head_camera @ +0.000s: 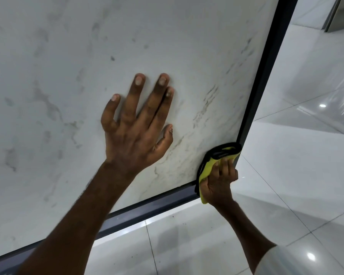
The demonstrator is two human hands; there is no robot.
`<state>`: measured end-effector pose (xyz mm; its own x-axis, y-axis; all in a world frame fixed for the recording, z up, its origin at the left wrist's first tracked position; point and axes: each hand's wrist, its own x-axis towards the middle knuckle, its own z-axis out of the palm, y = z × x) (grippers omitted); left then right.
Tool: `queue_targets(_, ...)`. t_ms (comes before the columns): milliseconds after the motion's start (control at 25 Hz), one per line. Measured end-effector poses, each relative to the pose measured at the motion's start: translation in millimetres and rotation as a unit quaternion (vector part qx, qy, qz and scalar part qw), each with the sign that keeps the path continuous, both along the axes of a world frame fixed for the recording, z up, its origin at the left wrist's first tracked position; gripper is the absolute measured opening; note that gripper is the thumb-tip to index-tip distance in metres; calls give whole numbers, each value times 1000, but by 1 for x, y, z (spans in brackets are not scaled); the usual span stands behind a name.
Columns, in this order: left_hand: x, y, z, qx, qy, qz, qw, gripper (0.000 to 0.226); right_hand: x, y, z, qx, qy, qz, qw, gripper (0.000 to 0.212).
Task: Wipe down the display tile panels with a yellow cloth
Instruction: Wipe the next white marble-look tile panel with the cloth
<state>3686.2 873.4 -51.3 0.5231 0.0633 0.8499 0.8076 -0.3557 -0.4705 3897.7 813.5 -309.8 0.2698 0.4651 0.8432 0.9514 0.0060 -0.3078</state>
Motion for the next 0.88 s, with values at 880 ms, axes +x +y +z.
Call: queue_targets(880, 19, -45, 170, -45, -65, -127, 989, 66, 24, 19, 335, 58, -79, -26, 995, 74)
